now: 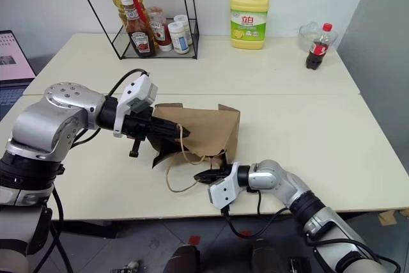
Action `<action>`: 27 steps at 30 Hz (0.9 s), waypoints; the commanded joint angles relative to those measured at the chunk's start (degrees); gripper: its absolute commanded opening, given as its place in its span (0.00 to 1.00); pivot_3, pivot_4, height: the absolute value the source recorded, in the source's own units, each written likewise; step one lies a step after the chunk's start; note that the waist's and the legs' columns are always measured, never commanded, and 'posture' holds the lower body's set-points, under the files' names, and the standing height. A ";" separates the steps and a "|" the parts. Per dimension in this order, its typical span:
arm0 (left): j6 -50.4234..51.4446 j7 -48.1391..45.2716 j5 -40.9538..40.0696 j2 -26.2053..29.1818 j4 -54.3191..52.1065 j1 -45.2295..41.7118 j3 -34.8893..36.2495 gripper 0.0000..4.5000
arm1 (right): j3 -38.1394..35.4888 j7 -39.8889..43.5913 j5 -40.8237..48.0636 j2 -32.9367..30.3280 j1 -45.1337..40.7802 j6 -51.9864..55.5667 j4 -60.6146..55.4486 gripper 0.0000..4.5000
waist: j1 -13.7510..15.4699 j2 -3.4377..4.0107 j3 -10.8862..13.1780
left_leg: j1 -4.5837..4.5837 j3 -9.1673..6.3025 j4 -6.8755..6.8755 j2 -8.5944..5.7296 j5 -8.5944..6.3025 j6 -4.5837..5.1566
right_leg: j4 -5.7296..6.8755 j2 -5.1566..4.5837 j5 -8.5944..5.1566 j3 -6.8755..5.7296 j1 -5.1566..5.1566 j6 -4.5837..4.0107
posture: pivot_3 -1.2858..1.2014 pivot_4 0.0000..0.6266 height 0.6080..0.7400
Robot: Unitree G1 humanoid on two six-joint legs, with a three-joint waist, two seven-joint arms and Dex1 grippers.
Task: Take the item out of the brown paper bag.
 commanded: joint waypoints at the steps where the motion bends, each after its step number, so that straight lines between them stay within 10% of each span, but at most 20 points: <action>1: 2.71 1.85 -2.59 -2.23 0.64 -4.42 3.23 0.00 | -0.61 0.55 -0.92 -0.66 -0.26 1.68 0.72 0.01 | -0.01 0.00 0.00 | 0.00 0.00 0.01 0.00 0.00 0.00 | 0.00 0.00 0.00 0.00 0.00 0.00 | 0.52 0.24 1.00; 27: 7.34 7.54 -0.64 -3.93 9.92 -9.98 3.05 0.00 | 0.99 0.64 -3.93 -2.23 -0.12 -0.49 1.53 0.01 | -0.25 0.00 0.00 | -0.01 0.00 0.00 -0.01 0.08 -0.15 | -0.03 -0.01 0.00 0.00 0.00 0.00 | 0.52 0.24 1.00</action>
